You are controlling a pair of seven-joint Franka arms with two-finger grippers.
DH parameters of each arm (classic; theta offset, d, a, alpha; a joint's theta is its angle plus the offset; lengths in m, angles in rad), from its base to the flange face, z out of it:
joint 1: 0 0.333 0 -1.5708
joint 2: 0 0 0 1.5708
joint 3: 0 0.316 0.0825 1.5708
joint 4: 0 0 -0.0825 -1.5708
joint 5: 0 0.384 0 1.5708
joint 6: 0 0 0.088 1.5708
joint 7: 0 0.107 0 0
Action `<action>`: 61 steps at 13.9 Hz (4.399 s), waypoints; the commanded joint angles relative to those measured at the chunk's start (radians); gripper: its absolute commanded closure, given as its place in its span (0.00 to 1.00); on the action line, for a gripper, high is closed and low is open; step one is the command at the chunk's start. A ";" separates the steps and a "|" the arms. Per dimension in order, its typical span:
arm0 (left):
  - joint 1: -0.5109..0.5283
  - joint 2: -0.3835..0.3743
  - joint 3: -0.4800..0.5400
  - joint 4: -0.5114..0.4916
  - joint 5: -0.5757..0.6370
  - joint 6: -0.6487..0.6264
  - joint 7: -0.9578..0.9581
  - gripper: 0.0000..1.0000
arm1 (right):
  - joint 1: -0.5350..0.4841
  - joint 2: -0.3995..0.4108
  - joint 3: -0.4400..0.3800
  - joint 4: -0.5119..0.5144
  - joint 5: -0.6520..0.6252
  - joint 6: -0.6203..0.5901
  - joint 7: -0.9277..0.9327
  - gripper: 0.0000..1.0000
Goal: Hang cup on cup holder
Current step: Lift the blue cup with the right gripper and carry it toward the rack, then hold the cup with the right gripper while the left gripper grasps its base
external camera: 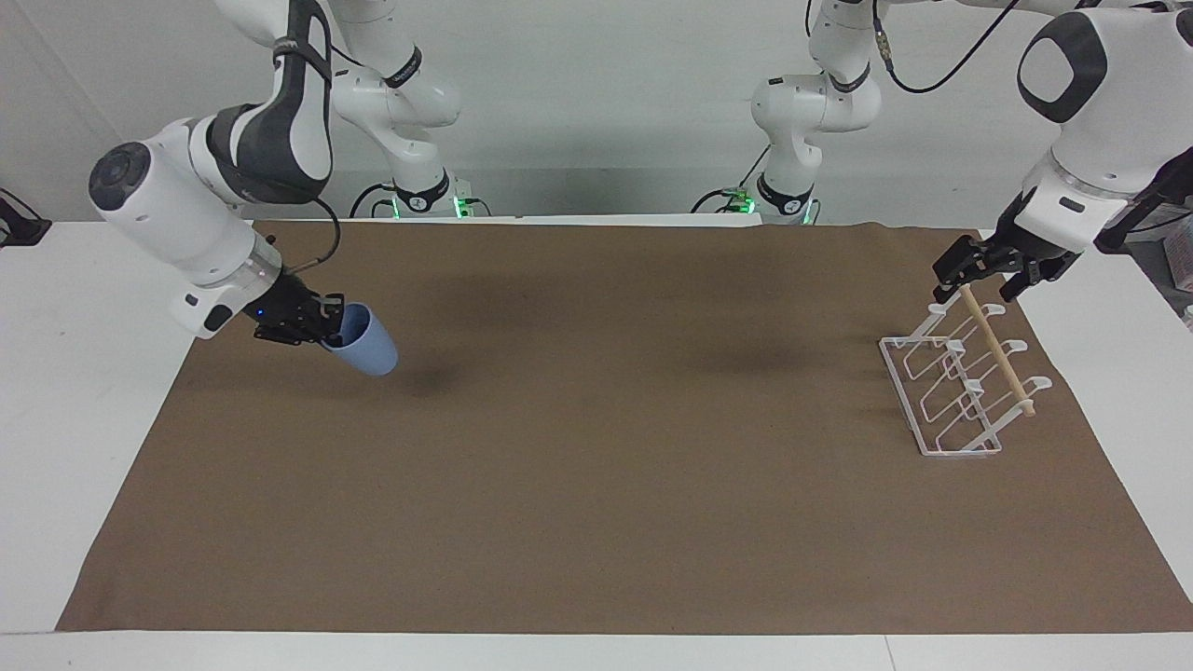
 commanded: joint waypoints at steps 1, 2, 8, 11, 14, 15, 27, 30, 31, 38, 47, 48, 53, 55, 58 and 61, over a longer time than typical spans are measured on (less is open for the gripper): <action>0.000 -0.032 0.002 -0.036 0.016 0.003 -0.005 0.00 | -0.008 0.012 0.001 0.032 0.216 -0.082 0.048 1.00; 0.000 -0.032 0.002 -0.036 0.016 0.003 -0.005 0.00 | 0.012 0.012 0.004 0.028 0.267 -0.084 0.104 1.00; 0.000 -0.032 0.002 -0.036 0.016 0.003 -0.005 0.00 | 0.262 -0.041 0.009 -0.114 0.666 0.110 0.419 1.00; -0.015 -0.034 -0.003 -0.037 0.016 -0.003 -0.008 0.00 | 0.332 -0.074 0.009 -0.240 0.916 0.217 0.432 1.00; -0.024 -0.086 -0.003 -0.136 0.017 0.000 -0.009 0.00 | 0.405 -0.063 0.009 -0.290 1.140 0.290 0.449 1.00; -0.033 -0.091 -0.005 -0.146 0.017 0.006 -0.029 0.00 | 0.427 -0.055 0.009 -0.300 1.198 0.306 0.452 1.00; -0.282 -0.069 -0.026 -0.105 -0.323 0.202 -1.292 0.00 | 0.486 -0.039 0.009 -0.340 1.332 0.369 0.496 1.00; -0.305 -0.069 -0.026 -0.103 -0.420 0.219 -1.486 0.00 | 0.532 -0.026 0.009 -0.340 1.318 0.451 0.482 1.00; -0.323 -0.069 -0.026 -0.103 -0.435 0.208 -1.537 0.00 | 0.556 -0.020 0.009 -0.339 1.305 0.497 0.482 1.00; -0.394 -0.085 -0.028 -0.180 -0.437 0.222 -1.664 0.00 | 0.558 -0.019 0.009 -0.340 1.295 0.498 0.482 1.00; -0.428 -0.108 -0.029 -0.264 -0.440 0.349 -1.724 0.00 | 0.555 -0.019 0.009 -0.340 1.295 0.496 0.482 1.00; -0.429 -0.105 -0.031 -0.263 -0.440 0.352 -1.732 0.00 | 0.555 -0.019 0.009 -0.339 1.297 0.496 0.484 1.00; -0.448 -0.088 -0.031 -0.266 -0.440 0.404 -1.767 0.00 | 0.555 -0.019 0.009 -0.339 1.295 0.496 0.484 1.00; -0.460 -0.072 -0.034 -0.275 -0.437 0.476 -1.825 0.01 | 0.554 -0.019 0.009 -0.339 1.297 0.496 0.484 1.00; -0.480 -0.072 -0.031 -0.303 -0.435 0.515 -1.836 0.01 | 0.554 -0.019 0.009 -0.339 1.295 0.494 0.484 1.00; -0.497 -0.072 -0.031 -0.303 -0.435 0.514 -1.836 0.09 | 0.554 -0.019 0.009 -0.339 1.295 0.494 0.484 1.00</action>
